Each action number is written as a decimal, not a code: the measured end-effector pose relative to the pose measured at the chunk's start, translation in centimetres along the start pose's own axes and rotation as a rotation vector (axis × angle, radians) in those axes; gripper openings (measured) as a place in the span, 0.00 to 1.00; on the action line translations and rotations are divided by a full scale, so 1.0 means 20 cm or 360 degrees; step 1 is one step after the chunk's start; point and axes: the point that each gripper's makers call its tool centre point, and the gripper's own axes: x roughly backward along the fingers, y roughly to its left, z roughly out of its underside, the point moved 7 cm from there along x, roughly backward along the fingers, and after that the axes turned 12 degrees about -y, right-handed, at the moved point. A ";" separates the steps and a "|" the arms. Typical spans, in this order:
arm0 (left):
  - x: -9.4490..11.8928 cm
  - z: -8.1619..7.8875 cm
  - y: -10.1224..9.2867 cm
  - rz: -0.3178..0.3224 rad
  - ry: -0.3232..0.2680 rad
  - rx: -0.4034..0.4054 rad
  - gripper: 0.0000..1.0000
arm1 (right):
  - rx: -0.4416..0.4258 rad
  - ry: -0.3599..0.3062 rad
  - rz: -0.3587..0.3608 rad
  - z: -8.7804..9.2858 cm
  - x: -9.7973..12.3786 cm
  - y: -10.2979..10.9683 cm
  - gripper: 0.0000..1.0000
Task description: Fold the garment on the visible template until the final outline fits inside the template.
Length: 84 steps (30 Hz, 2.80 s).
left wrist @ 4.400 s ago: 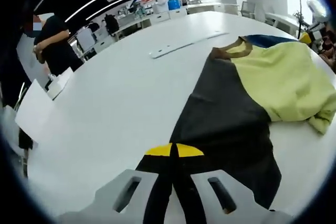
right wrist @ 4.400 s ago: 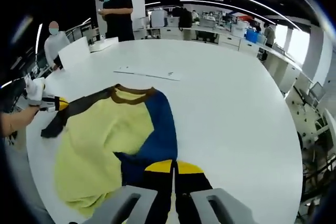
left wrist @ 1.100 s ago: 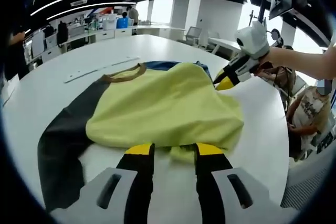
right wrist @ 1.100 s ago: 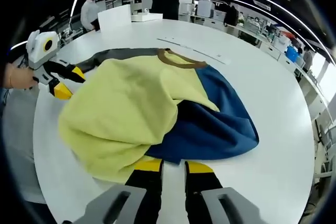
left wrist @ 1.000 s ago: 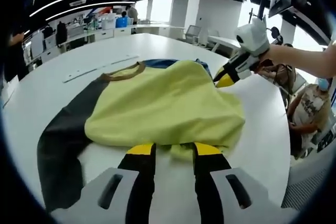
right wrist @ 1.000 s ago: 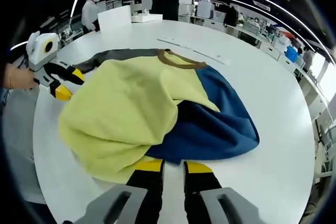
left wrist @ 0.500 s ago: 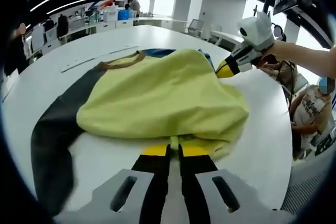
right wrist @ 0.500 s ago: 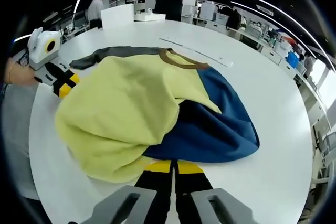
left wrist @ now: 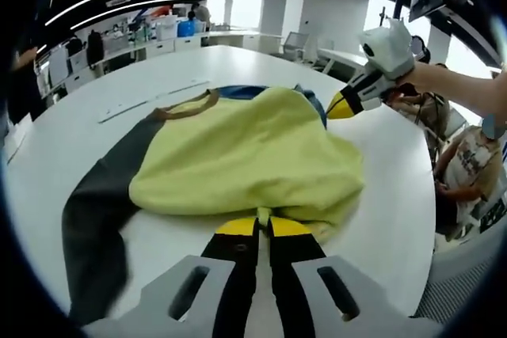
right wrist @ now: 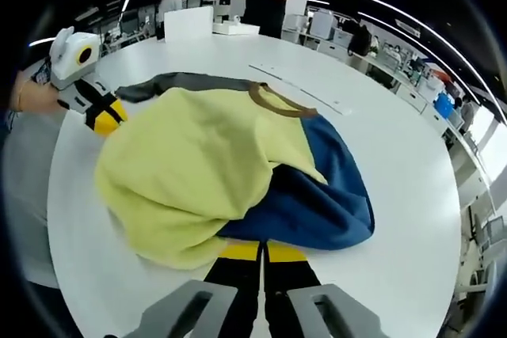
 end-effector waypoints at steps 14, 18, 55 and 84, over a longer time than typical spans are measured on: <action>0.12 -0.02 -0.02 -0.0062 -0.0008 0.0119 0.01 | -0.0062 0.0008 0.0105 -0.02 0.16 -0.07 0.00; 0.15 -0.01 -0.02 -0.0069 -0.0009 0.0121 0.01 | -0.0090 -0.0003 0.0138 -0.02 0.21 -0.09 0.00; 0.34 0.11 -0.14 -0.0087 0.0073 0.0371 0.01 | -0.0436 0.0210 0.0571 0.25 0.64 -0.35 0.00; 0.55 0.25 -0.14 -0.0254 0.0162 0.0518 0.01 | -0.0503 0.0493 0.0850 0.53 0.69 -0.71 0.00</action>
